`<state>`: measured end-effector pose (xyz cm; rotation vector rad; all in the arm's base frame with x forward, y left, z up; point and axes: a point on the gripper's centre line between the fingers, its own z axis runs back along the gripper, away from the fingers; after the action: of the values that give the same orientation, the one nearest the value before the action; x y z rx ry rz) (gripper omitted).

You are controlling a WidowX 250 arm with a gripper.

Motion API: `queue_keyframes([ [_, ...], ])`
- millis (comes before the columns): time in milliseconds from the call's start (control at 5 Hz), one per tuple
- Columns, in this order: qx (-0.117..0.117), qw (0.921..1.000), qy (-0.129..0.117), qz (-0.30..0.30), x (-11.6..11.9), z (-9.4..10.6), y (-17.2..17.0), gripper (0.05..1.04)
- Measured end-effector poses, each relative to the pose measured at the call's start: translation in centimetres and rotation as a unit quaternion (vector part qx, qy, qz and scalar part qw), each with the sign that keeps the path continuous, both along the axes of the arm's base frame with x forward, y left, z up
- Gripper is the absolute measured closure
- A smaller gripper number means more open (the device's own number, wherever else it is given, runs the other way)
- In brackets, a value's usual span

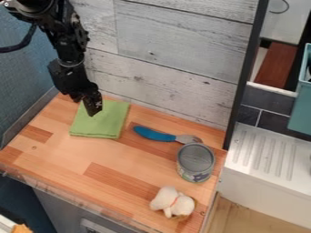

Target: Put the white object on the left side of the table

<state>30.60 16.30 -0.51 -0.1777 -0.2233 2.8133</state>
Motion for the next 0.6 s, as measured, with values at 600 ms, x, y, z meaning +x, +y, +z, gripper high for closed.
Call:
queue_keyframes([
  [600,-0.044,0.9946,0.038,-0.087,-1.6,-2.7,-5.0,0.083],
])
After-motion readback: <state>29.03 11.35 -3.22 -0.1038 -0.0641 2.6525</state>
